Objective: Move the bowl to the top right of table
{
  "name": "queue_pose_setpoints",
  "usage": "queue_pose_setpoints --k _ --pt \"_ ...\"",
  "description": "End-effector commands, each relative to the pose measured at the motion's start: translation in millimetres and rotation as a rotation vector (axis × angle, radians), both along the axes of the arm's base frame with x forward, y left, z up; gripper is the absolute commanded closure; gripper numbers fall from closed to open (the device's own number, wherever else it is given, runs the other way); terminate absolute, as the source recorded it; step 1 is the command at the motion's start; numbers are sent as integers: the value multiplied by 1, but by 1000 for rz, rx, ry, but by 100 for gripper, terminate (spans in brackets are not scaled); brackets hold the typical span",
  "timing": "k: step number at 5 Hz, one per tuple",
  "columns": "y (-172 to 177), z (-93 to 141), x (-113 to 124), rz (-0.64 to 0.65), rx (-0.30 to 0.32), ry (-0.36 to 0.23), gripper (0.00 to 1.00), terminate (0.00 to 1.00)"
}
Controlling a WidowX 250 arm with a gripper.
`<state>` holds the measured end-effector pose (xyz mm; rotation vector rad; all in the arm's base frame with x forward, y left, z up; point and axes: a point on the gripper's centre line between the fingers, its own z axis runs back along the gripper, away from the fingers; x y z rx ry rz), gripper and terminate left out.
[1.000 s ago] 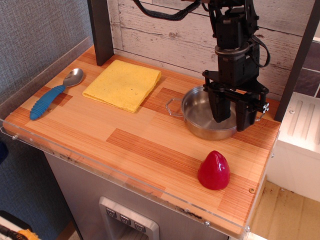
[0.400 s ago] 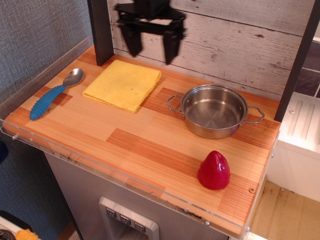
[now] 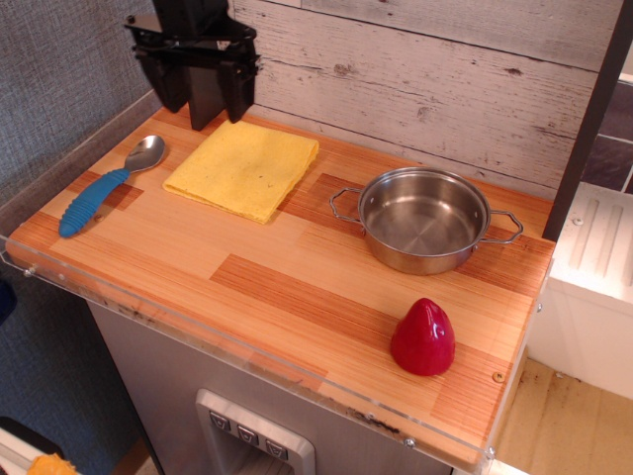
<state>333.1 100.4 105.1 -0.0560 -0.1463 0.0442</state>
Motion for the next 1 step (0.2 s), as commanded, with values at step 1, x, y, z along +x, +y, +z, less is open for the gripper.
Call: queue_pose_setpoints --k 1 --pt "-1 15 -10 -2 13 -32 0 100"
